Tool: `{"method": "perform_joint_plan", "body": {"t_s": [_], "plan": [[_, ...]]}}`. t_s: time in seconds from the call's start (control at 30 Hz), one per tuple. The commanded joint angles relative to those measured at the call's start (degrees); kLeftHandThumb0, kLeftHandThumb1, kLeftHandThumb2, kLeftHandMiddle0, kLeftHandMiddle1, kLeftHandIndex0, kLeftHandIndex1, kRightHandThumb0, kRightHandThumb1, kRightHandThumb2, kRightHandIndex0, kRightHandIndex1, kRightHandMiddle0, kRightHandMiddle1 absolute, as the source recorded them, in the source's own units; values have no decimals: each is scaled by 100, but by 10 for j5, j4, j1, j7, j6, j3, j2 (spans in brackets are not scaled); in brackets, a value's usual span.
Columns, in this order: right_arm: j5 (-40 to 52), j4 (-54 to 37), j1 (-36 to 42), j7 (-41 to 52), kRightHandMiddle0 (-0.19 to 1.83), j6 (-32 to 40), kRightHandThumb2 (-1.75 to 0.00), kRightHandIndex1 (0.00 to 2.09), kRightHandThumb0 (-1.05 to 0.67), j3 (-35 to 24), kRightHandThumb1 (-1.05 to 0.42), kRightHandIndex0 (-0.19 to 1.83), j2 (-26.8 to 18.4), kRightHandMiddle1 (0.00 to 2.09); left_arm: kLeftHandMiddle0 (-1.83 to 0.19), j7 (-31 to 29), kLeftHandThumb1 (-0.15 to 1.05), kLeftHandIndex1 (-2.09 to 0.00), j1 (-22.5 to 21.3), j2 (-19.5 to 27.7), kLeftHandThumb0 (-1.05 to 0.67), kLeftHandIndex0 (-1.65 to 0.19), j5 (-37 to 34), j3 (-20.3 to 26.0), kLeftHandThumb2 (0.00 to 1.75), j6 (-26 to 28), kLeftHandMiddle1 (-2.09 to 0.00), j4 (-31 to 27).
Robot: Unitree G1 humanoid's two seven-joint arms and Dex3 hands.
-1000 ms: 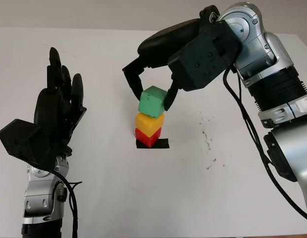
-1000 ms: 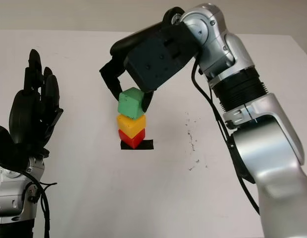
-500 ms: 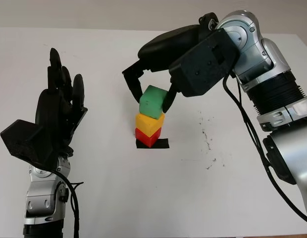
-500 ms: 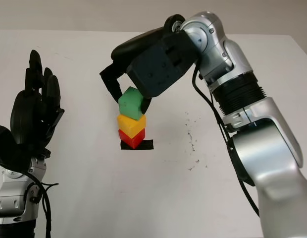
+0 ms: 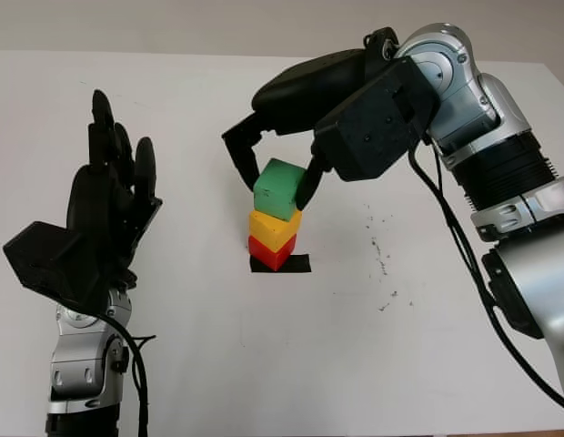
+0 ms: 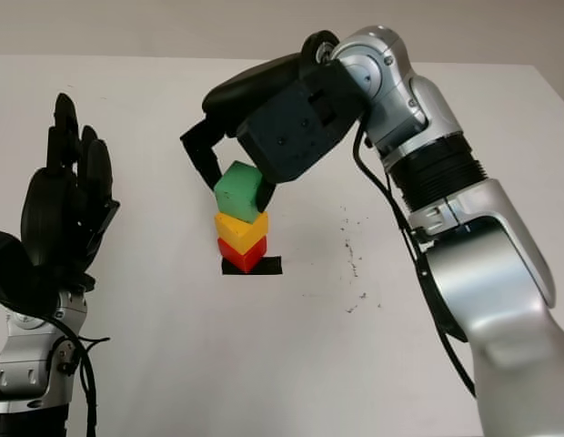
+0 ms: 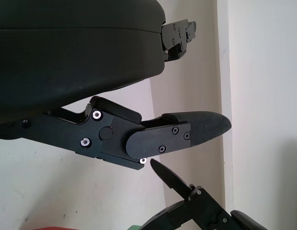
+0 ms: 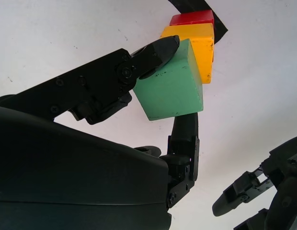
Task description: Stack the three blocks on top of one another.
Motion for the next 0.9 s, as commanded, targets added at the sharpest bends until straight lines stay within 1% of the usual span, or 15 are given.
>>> {"method": "perform_joint_plan", "body": {"t_s": [0.0,0.23,0.53,0.7,0.73,0.8,0.83,0.87], "plan": [[4,-8,0,7,35,7,-5,5,-44,0,-94,31,0,153,19,0,105,0,6,-2,-65,19,-1,-1,57,-3,0,-6],[6,-13,1,14,34,14,-5,5,-43,-1,-94,30,0,153,19,4,105,0,4,-2,-65,19,4,-2,57,-6,0,-2],[9,-10,4,12,36,5,-5,5,-43,-3,-94,31,0,152,19,4,105,0,4,-5,-66,19,5,-5,56,-6,0,-2],[15,-10,8,17,33,13,-6,4,-43,-4,-95,30,1,154,19,4,105,0,6,-6,-67,19,5,-5,56,-9,0,-1],[17,-9,9,17,30,14,-5,4,-44,-4,-95,29,1,152,19,3,105,0,6,-6,-67,19,6,-5,56,-10,0,0],[18,-9,10,20,15,20,-5,2,-46,-3,-92,21,1,129,19,3,105,0,7,-5,-67,19,7,-6,56,-12,0,1],[18,-9,11,23,11,24,-5,2,-48,-2,-91,17,1,111,19,2,105,0,7,-5,-67,19,5,-5,56,-11,0,1],[18,-9,11,25,9,27,-5,2,-51,-1,-89,8,1,76,19,2,105,0,7,-6,-67,19,3,-5,56,-11,0,1]]}}
